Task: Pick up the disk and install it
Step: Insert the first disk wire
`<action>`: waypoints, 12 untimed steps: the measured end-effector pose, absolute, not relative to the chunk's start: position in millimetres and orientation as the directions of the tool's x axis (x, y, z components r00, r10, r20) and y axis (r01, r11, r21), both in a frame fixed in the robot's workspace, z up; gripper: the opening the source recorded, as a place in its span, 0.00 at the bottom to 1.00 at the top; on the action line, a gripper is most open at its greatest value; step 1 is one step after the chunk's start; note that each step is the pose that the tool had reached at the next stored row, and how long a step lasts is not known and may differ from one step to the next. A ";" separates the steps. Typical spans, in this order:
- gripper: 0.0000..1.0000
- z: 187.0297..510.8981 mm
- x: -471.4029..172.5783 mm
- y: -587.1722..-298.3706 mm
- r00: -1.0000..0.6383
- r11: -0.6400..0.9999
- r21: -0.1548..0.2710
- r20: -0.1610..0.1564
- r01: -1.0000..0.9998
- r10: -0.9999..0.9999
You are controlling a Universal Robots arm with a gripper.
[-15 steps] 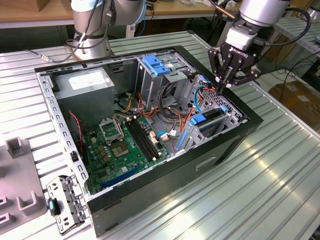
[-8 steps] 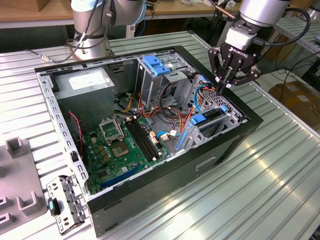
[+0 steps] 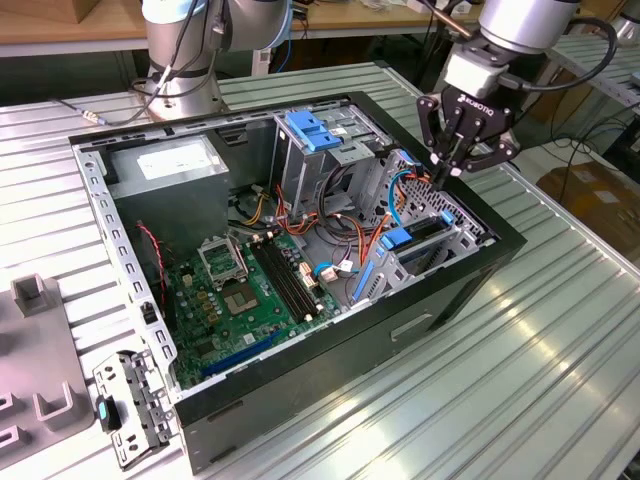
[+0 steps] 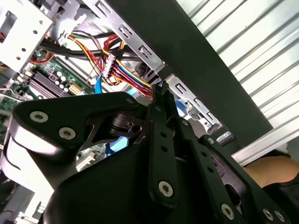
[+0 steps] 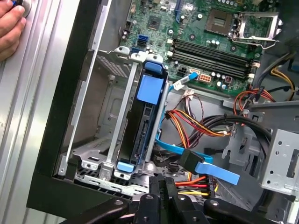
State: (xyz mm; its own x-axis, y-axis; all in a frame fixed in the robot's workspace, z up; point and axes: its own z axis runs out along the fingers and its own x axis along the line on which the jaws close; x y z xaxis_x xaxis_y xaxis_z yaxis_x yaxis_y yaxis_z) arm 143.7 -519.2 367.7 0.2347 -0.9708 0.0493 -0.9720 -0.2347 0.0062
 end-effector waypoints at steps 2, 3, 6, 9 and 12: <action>0.16 367.5 143.7 -519.2 0.219 -0.219 0.006 0.049 -0.976 -0.975; 0.16 367.5 143.4 -519.3 0.217 -0.217 0.006 0.049 -0.976 -0.975; 0.16 367.4 141.7 -519.3 0.217 -0.217 0.006 0.049 -0.976 -0.975; 0.16 367.3 141.1 -519.3 0.212 -0.212 0.006 0.049 -0.977 -0.976; 0.16 366.2 140.9 -519.3 0.180 -0.180 0.006 0.049 -0.984 -0.982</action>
